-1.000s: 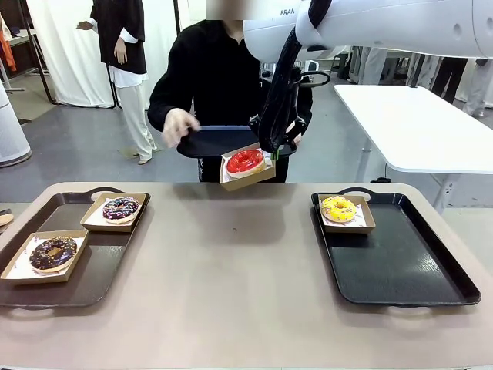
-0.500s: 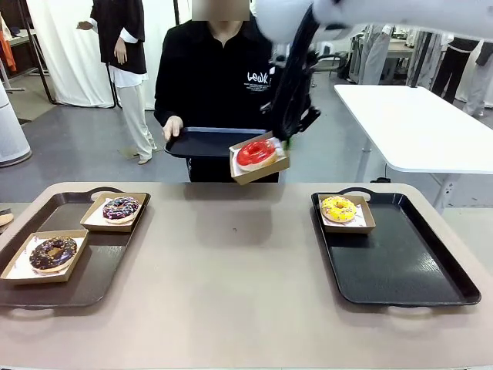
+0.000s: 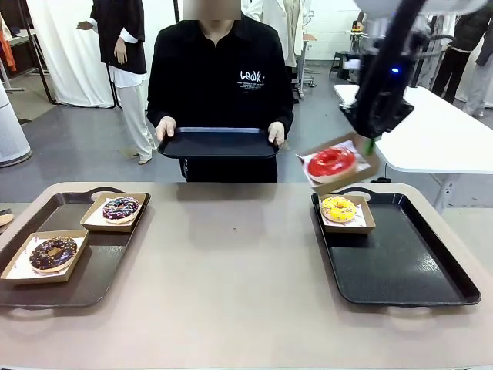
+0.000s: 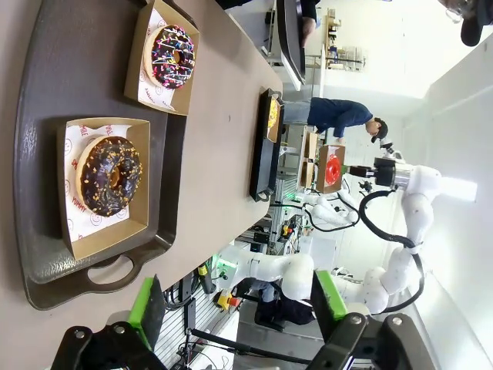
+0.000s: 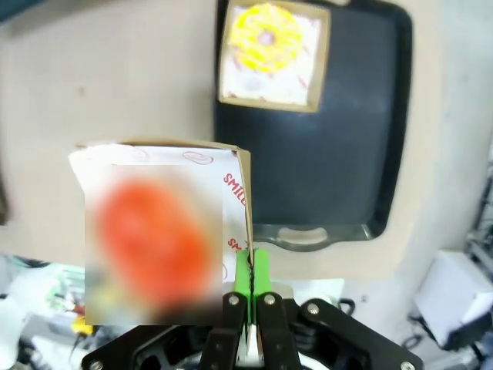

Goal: Individually package the donuts and arrange them on the tray.
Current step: Place the picked Paper togo box on the Handle tray.

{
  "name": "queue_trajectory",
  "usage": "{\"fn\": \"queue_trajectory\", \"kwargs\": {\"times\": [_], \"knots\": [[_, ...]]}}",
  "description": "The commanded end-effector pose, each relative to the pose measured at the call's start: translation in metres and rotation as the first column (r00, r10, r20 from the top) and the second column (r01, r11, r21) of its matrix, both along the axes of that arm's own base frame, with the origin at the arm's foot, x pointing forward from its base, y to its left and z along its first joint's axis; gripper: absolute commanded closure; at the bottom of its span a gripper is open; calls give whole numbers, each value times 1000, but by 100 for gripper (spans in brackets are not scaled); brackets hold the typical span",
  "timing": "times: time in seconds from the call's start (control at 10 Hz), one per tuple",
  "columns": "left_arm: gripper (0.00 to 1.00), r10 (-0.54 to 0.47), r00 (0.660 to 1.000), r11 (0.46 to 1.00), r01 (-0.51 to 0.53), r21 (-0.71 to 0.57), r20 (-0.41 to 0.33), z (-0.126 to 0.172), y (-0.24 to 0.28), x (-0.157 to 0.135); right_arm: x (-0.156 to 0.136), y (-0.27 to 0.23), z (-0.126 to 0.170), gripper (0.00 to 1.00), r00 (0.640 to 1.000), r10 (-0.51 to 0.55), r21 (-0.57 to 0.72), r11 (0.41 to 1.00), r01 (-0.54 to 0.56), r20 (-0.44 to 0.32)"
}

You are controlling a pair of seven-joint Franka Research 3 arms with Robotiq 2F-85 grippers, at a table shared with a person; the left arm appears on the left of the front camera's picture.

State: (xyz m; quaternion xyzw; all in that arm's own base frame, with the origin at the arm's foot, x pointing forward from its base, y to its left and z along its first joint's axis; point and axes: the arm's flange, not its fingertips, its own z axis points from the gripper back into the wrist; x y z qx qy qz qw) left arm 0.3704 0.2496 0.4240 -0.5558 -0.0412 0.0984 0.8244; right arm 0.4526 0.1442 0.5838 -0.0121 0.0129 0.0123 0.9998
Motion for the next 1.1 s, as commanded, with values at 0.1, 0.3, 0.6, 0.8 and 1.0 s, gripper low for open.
{"fn": "queue_trajectory", "kwargs": {"times": [0.1,0.3,0.6,0.8,1.0], "knots": [[0,6,1000,1000,-6,-1,-4,3,0,-1,-11,-48,-32,99,999,30,40,999,-29,-13],[0,6,1000,1000,-6,-1,-4,3,0,-1,-18,-81,-47,99,1000,11,53,999,-10,-5],[0,6,1000,1000,-6,-1,-4,3,0,-1,-14,-109,-62,99,1000,-21,116,993,22,-11],[0,6,1000,1000,-6,-1,-4,3,0,-1,-12,-108,-58,99,999,-31,71,997,34,-32],[0,6,1000,1000,-6,-1,-4,3,0,-1,-12,-108,-58,99,999,-31,71,997,34,-32]]}}
